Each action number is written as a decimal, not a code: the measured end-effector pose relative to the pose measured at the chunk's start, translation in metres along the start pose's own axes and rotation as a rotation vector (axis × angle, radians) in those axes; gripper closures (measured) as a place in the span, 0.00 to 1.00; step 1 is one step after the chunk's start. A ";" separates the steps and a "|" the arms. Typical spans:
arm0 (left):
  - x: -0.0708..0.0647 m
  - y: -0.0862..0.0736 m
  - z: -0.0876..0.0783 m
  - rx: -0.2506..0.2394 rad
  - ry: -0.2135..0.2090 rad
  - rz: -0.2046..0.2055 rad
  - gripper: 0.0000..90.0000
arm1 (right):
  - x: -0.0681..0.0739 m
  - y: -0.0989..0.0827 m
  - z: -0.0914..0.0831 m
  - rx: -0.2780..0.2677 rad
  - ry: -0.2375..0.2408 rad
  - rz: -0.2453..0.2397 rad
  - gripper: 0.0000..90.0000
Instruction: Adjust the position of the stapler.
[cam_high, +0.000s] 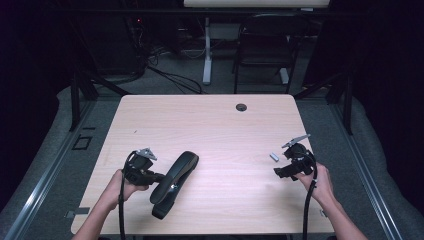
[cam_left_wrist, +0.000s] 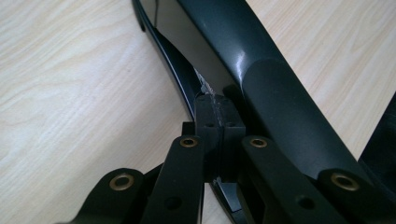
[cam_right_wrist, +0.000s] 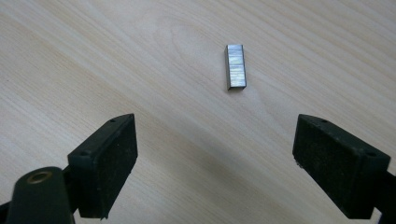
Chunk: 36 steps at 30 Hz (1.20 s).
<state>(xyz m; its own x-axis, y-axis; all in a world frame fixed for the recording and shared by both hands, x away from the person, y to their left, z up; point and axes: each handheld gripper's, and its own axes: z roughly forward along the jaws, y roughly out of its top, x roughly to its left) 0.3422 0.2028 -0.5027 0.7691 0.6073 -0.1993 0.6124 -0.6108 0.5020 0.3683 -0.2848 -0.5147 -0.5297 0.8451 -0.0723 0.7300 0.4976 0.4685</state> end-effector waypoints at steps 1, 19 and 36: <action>-0.001 0.000 0.000 0.003 -0.002 0.007 1.00 | 0.000 0.000 0.000 -0.004 0.004 0.003 0.15; -0.013 -0.002 0.001 0.086 -0.122 0.049 1.00 | 0.001 0.000 -0.002 -0.003 0.014 -0.001 0.15; -0.036 0.008 0.022 0.088 -0.116 0.089 0.98 | 0.002 0.000 0.000 0.001 0.003 -0.010 0.15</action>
<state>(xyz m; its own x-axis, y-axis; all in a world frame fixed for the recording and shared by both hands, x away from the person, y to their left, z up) 0.3237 0.1652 -0.5099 0.8338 0.4894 -0.2556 0.5507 -0.7047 0.4474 0.3675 -0.2835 -0.5144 -0.5387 0.8392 -0.0741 0.7248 0.5065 0.4670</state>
